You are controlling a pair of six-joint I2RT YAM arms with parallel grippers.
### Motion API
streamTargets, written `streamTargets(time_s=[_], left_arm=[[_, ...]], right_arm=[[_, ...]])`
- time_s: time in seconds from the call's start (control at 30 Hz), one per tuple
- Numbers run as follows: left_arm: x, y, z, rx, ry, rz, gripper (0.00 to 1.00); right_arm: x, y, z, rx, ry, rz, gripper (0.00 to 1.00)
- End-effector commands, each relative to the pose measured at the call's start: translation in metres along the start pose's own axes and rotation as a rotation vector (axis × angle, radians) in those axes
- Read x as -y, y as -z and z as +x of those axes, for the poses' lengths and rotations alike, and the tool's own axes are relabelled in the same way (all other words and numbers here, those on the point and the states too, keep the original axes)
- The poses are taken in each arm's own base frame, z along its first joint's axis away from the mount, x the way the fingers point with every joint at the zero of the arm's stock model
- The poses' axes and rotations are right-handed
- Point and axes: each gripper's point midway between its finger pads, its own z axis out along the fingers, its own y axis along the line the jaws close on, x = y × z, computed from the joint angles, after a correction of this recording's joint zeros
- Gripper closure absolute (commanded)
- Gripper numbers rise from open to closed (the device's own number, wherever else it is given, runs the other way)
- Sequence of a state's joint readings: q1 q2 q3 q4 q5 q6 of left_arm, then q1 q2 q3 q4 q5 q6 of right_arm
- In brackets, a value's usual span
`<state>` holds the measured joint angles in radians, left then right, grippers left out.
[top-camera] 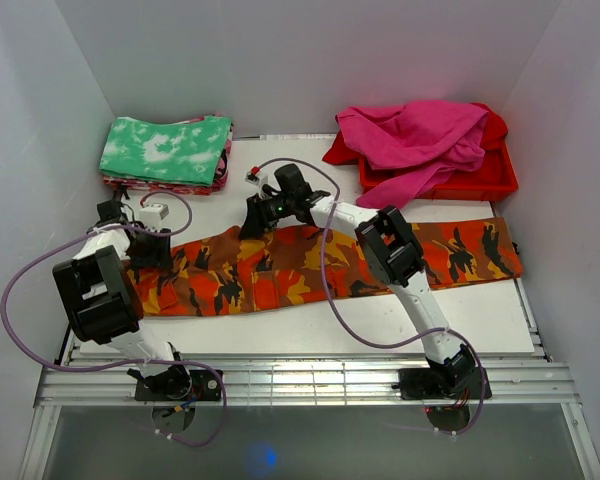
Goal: Fold and stack the trousers
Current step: Fold the trousers
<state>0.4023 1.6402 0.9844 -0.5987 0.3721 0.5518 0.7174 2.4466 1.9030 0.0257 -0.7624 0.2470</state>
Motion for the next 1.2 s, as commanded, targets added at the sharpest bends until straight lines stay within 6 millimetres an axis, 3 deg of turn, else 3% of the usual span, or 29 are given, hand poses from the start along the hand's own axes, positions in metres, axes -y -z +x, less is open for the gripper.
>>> streamTargets(time_s=[0.0, 0.03, 0.07, 0.1, 0.13, 0.23, 0.27, 0.33, 0.37, 0.4, 0.43, 0.47, 0.53, 0.6, 0.63, 0.7, 0.73, 0.77, 0.8, 0.83, 0.9, 0.93, 1.0, 1.03, 1.17], left_arm=[[-0.001, -0.002, 0.011, -0.023, 0.011, -0.015, 0.42], [-0.001, -0.004, 0.015, -0.037, 0.013, -0.018, 0.46], [-0.005, -0.005, 0.022, -0.055, 0.024, -0.033, 0.49], [-0.008, -0.005, 0.025, -0.064, 0.025, -0.04, 0.53], [-0.01, -0.007, 0.029, -0.075, 0.032, -0.043, 0.64], [-0.034, -0.004, 0.034, -0.075, 0.053, -0.088, 0.8], [-0.042, -0.002, 0.036, -0.074, 0.07, -0.1, 0.83], [-0.051, 0.001, 0.031, -0.067, 0.058, -0.101, 0.86], [-0.05, 0.0, 0.033, -0.077, 0.059, -0.084, 0.82], [-0.046, 0.0, 0.027, -0.056, 0.046, -0.049, 0.78], [-0.046, 0.003, 0.018, -0.034, 0.029, -0.035, 0.72], [-0.044, 0.007, 0.013, -0.021, 0.028, -0.022, 0.56], [-0.041, 0.014, -0.005, 0.025, 0.016, 0.011, 0.47], [-0.041, 0.027, -0.018, 0.054, 0.027, 0.002, 0.41], [-0.041, 0.034, -0.024, 0.07, 0.019, -0.007, 0.4], [-0.038, 0.059, -0.041, 0.126, -0.024, -0.034, 0.38], [-0.036, 0.066, -0.044, 0.141, -0.039, -0.044, 0.37], [-0.032, 0.071, -0.042, 0.145, -0.045, -0.047, 0.37], [-0.028, 0.082, -0.044, 0.162, -0.07, -0.064, 0.36], [-0.024, 0.084, -0.041, 0.161, -0.076, -0.058, 0.36], [-0.011, 0.08, -0.026, 0.133, -0.08, -0.03, 0.36], [-0.006, 0.079, -0.023, 0.131, -0.085, -0.021, 0.37], [0.006, 0.064, -0.008, 0.09, -0.094, 0.004, 0.37], [0.01, 0.056, -0.002, 0.069, -0.087, 0.019, 0.37], [0.022, 0.019, 0.029, -0.054, -0.112, 0.047, 0.4]], right_arm=[[-0.017, -0.006, -0.033, 0.107, -0.003, -0.093, 0.56], [-0.016, -0.006, -0.036, 0.123, -0.005, -0.089, 0.76], [-0.007, -0.004, -0.039, 0.148, -0.012, -0.054, 0.88], [-0.003, -0.002, -0.047, 0.189, 0.004, -0.032, 0.92], [0.007, 0.004, -0.058, 0.239, -0.01, 0.026, 0.92], [0.048, 0.022, -0.077, 0.31, -0.051, 0.164, 0.92], [0.059, 0.031, -0.083, 0.331, -0.056, 0.201, 0.92], [0.062, 0.035, -0.08, 0.317, -0.046, 0.217, 0.92], [0.06, 0.034, -0.078, 0.305, -0.02, 0.206, 0.86], [0.058, 0.034, -0.073, 0.293, -0.023, 0.196, 0.71], [0.049, 0.034, -0.067, 0.27, -0.026, 0.159, 0.38], [0.044, 0.036, -0.063, 0.252, -0.015, 0.141, 0.27], [0.03, 0.043, -0.066, 0.22, 0.019, 0.121, 0.05], [0.028, 0.056, -0.057, 0.155, 0.068, 0.158, 0.02], [0.014, 0.071, -0.069, 0.162, 0.112, 0.173, 0.02], [0.021, 0.094, -0.041, 0.075, 0.136, 0.252, 0.03], [0.009, 0.117, -0.052, 0.083, 0.185, 0.307, 0.04], [0.013, 0.129, -0.032, 0.03, 0.196, 0.343, 0.05], [0.0, 0.151, -0.028, -0.02, 0.267, 0.375, 0.06], [0.007, 0.167, -0.02, -0.056, 0.286, 0.444, 0.07], [0.01, 0.194, 0.019, -0.161, 0.261, 0.506, 0.09], [0.0, 0.215, 0.015, -0.147, 0.28, 0.536, 0.1], [0.012, 0.254, 0.038, -0.149, 0.183, 0.592, 0.1], [0.008, 0.276, 0.037, -0.119, 0.142, 0.631, 0.1], [0.035, 0.377, 0.049, -0.067, 0.014, 0.879, 0.1]])
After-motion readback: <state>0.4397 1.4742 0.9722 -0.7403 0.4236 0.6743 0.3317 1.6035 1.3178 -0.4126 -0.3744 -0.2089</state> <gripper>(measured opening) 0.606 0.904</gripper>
